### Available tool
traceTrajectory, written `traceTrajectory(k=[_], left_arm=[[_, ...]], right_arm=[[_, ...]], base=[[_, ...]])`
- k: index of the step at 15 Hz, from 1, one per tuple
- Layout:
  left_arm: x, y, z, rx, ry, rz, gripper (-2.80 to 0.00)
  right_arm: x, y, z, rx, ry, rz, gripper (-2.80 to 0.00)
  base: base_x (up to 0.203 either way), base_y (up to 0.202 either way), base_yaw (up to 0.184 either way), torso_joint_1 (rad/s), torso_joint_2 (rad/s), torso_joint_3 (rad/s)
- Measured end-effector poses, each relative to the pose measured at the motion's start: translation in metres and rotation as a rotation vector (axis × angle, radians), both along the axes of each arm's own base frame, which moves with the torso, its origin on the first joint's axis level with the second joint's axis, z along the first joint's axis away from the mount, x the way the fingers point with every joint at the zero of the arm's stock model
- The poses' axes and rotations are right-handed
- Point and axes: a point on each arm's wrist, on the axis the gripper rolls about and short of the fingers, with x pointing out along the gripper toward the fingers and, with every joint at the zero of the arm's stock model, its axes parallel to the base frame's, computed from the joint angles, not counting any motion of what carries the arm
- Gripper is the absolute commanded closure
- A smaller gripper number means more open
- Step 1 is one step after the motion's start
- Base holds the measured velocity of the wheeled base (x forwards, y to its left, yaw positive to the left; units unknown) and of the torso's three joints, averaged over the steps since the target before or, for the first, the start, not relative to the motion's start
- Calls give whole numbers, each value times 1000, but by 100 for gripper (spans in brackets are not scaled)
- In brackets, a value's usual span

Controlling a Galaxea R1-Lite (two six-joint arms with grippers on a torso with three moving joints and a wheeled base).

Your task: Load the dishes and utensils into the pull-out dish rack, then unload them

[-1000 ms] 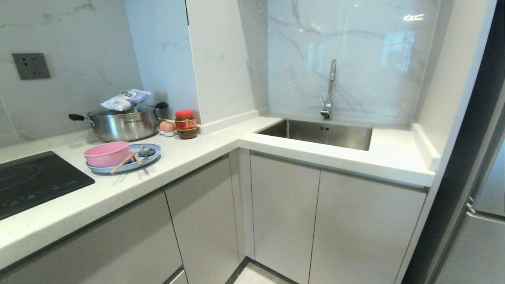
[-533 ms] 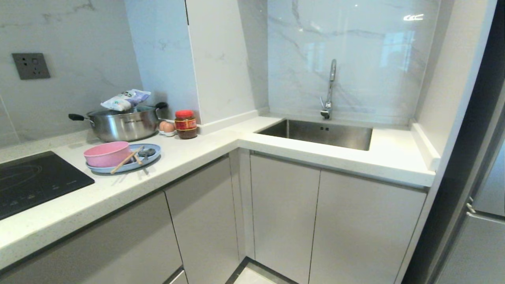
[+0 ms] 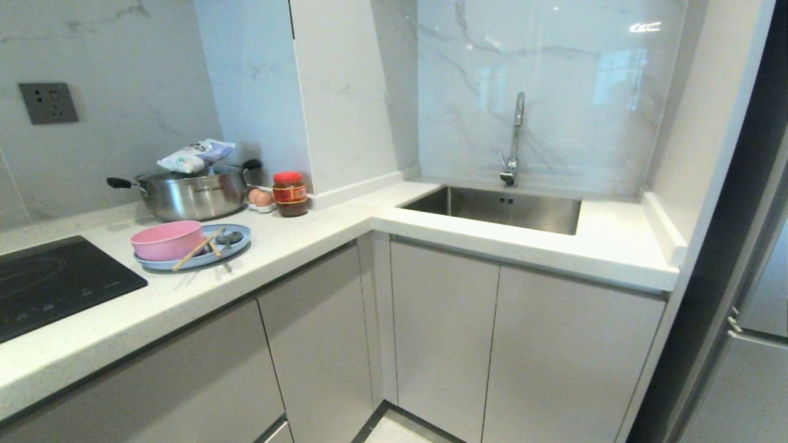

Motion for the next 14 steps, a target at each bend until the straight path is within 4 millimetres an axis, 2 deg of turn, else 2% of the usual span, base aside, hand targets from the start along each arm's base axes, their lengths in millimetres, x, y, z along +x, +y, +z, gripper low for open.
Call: traceTrajectory(k=[14], left_arm=[[0, 0, 0, -2, 0, 1, 0]], right_arm=[[0, 0, 0, 3, 0, -1, 0]], base=[[0, 0, 0, 0, 0, 0]])
